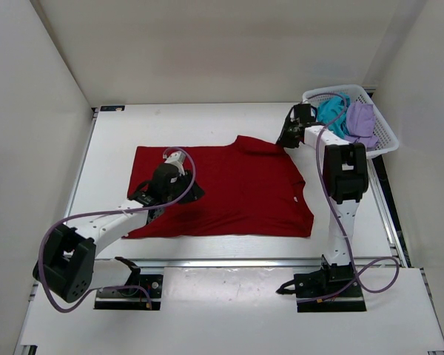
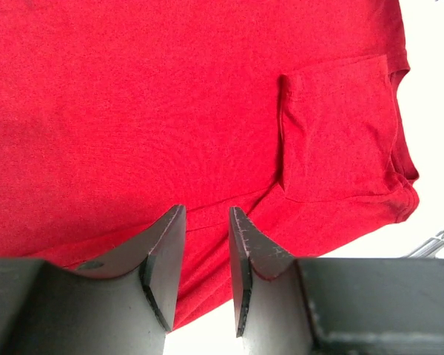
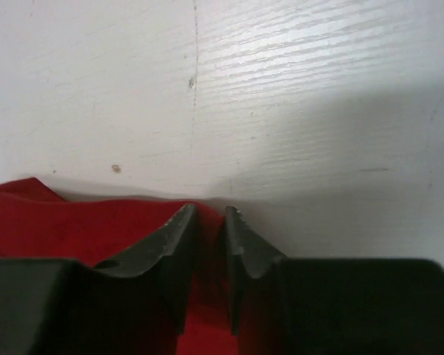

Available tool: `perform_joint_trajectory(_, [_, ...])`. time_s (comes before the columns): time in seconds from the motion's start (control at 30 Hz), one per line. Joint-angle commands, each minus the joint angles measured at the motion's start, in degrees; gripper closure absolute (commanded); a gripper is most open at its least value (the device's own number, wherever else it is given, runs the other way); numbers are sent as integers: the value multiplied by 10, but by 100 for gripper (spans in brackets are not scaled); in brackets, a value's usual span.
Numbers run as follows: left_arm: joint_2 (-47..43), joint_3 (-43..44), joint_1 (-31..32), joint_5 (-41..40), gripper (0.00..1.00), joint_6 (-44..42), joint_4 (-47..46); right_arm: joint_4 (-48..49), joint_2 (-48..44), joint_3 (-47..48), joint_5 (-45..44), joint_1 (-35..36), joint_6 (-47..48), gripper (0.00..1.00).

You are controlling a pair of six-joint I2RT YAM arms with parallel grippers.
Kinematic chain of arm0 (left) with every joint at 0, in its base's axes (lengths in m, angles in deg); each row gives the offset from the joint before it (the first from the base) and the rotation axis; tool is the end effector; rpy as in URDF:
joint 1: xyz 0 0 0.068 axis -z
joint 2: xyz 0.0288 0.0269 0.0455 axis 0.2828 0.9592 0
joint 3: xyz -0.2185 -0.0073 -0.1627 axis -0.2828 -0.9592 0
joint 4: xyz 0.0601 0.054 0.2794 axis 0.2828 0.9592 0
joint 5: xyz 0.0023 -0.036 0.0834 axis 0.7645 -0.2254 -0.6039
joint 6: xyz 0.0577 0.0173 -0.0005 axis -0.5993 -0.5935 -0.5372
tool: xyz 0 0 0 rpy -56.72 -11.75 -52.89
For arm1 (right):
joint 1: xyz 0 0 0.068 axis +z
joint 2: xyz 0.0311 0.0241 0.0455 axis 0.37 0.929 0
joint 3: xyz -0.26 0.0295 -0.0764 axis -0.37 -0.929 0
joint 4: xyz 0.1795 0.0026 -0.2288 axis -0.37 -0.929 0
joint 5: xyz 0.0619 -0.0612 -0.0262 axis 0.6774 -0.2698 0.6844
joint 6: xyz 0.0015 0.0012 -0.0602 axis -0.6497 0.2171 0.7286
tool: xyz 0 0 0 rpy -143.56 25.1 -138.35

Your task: Fold and stack the t-shirts

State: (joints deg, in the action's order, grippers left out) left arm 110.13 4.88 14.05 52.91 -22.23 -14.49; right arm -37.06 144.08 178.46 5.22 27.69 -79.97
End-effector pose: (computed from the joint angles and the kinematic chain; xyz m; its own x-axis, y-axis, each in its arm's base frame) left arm 0.2482 -0.1508 0.1772 -0.7656 -0.2522 -0.5918 0.1285 0.8414 -0.5249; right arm 0.5190 0.0600 0.1384 -0.7619 0.3552 -0.5416 0.1618 0.9141 0.3719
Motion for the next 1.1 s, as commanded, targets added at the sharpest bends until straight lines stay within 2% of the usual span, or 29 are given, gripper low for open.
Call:
perform_joint_trajectory(0.0, [12, 11, 4, 1, 59, -8, 4, 35, 4, 16, 15, 6, -1, 85])
perform_joint_trajectory(0.07, [19, 16, 1, 0, 59, -11, 8, 42, 4, 23, 22, 7, 5, 94])
perform_joint_trajectory(0.17, [21, 19, 4, -8, 60, -10, 6, 60, -14, 25, -3, 24, 29, 99])
perform_joint_trajectory(0.23, [24, 12, 5, -6, 60, -6, 0, 85, -57, 0, -38, 38, 56, 100])
perform_joint_trajectory(0.33, [32, 5, 12, -9, 59, -2, -9, 195, -158, -149, -72, 67, 85, 100])
perform_joint_trajectory(0.4, [32, 3, 11, -11, 59, -4, -11, 266, -207, -215, -74, 80, 81, 96])
perform_joint_trajectory(0.5, [31, 0, 2, -4, 60, -2, -12, 272, -244, -273, -61, 69, 56, 84])
perform_joint_trajectory(0.63, [29, 9, -1, -4, 59, -9, -8, 216, -230, -280, -49, 39, 23, 74])
perform_joint_trajectory(0.7, [21, 10, -4, -4, 59, -10, -9, 213, -234, -292, -34, 29, 13, 73])
perform_joint_trajectory(0.77, [15, 1, -7, -4, 59, -11, -11, 215, -250, -310, -45, 18, 0, 66])
perform_joint_trajectory(0.83, [14, -3, -12, -1, 59, -9, -13, 230, -251, -311, -17, 5, 2, 60])
perform_joint_trajectory(0.93, [16, -8, -16, 9, 59, -9, -12, 200, -220, -250, 38, -9, 12, 59])
perform_joint_trajectory(1.07, [14, -7, -10, -6, 59, -10, -8, 126, -155, -159, 58, -12, 20, 64])
